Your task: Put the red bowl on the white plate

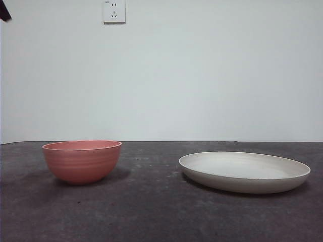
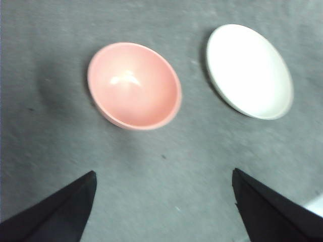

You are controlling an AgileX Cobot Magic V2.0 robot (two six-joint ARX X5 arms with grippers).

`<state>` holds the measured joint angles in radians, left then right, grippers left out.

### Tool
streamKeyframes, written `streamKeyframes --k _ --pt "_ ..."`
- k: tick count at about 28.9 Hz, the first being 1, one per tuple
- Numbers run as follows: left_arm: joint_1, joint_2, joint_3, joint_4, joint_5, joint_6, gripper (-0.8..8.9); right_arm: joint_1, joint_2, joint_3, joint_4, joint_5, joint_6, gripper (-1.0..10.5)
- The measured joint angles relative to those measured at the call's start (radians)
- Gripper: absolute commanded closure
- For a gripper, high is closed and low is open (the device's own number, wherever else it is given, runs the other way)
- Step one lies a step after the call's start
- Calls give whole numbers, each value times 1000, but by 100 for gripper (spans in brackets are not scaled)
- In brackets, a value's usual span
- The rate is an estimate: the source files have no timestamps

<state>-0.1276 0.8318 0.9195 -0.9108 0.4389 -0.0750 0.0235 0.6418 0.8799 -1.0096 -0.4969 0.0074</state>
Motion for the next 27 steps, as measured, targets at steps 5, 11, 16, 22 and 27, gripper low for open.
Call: streamKeyframes --k 5,11,16,22,27 --pt "-47 140 72 16 -112 -12 380 0 0 0 0 0 0 572" --pt "-114 346 157 51 -221 -13 382 0 0 0 1 0 0 572" --pt "-161 492 179 124 -304 -13 382 0 0 0 1 0 0 572" --pt "-189 684 185 224 -433 -12 383 0 0 0 1 0 0 573" --pt "-189 772 185 279 -434 -12 427 0 0 0 3 0 0 573"
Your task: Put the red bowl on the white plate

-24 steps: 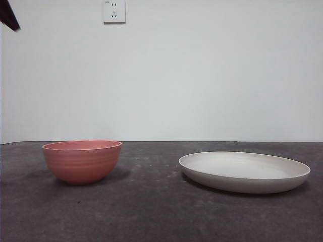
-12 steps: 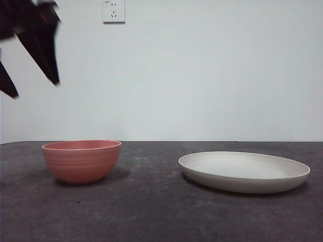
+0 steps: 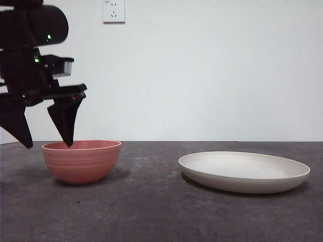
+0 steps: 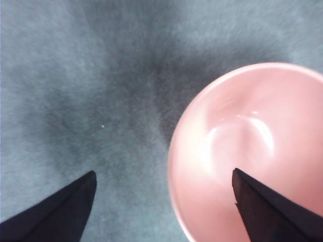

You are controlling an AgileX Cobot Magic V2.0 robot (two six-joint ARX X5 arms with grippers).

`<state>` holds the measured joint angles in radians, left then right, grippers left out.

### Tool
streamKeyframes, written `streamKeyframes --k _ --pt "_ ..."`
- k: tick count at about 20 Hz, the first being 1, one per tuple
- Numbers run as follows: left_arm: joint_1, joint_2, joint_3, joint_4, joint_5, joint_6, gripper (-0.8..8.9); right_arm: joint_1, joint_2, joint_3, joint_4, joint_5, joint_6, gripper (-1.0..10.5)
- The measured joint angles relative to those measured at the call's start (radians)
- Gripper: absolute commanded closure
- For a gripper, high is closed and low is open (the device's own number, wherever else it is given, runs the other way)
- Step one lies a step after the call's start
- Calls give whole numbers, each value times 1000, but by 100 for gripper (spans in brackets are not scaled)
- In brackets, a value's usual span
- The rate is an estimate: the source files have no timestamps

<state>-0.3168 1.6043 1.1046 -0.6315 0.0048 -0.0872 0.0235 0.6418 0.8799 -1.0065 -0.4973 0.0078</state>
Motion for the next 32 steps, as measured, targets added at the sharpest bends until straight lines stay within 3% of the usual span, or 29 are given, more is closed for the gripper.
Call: streamKeyframes --k 4,9,13,19,23,32 --pt "0 16 0 5 0 0 503 0 0 0 0 0 0 573" --pt "0 30 0 -4 0 0 701 0 0 0 0 0 0 573" --pt "-1 30 0 -8 0 -1 799 0 0 0 0 0 0 573" --pt "-2 30 6 -2 7 -6 799 0 0 0 0 0 0 573" --pt "-11 27 80 -18 106 -38 799 0 0 0 0 0 0 573" --pt "-230 0 293 14 130 -120 799 0 0 0 1 0 7 573"
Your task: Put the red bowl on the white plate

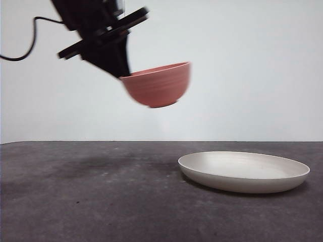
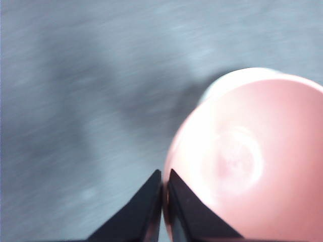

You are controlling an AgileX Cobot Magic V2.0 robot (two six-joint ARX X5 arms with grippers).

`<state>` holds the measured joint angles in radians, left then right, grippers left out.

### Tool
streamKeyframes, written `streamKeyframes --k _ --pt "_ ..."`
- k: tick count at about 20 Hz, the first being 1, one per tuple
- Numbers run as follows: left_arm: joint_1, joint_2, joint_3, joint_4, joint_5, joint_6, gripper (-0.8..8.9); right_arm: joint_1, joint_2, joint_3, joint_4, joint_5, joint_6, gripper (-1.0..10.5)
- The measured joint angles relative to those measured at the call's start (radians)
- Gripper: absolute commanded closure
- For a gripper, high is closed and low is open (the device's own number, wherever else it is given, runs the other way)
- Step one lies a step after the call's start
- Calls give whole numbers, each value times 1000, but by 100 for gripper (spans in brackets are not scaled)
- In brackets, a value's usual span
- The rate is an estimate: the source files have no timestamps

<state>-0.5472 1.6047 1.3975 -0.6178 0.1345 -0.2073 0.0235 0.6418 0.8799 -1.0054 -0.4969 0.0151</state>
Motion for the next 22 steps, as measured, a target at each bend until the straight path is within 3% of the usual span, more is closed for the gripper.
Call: streamKeyframes --k 13,22 --pt "-173 414 252 33 -23 -32 799 0 0 0 0 0 13 573" --pt "-191 475 266 32 -24 -32 757 0 0 0 0 0 17 573"
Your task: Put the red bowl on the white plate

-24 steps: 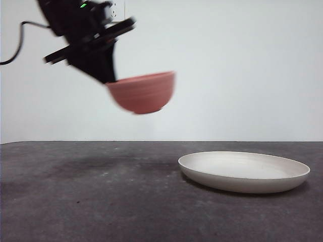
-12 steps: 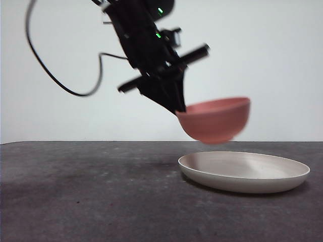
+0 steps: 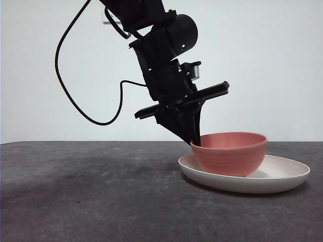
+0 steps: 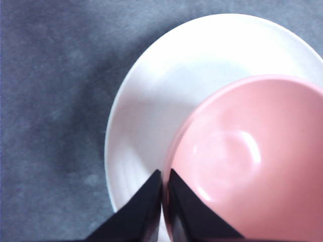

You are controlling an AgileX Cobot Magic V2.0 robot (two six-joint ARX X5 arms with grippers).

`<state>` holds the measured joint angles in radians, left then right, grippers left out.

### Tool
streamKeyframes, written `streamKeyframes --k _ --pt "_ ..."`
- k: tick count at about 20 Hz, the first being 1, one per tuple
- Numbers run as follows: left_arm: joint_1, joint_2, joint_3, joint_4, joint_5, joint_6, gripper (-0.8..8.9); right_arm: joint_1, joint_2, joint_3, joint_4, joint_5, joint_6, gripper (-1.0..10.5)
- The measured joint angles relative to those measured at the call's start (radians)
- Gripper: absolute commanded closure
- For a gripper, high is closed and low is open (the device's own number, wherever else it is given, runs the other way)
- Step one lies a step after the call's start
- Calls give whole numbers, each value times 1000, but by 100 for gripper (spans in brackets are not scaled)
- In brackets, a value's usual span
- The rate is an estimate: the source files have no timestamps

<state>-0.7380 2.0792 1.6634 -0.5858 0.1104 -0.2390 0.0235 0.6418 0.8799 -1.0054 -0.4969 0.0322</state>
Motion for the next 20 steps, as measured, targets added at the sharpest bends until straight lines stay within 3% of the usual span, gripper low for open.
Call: streamKeyframes --k 3,11,20 --pt "-3 0 0 -6 0 0 621 0 0 0 0 0 1 573" --pt "-13 -41 1 -16 0 1 620 0 0 0 0 0 2 573" --pt "56 -451 6 -84 0 32 628 0 0 0 0 29 2 573"
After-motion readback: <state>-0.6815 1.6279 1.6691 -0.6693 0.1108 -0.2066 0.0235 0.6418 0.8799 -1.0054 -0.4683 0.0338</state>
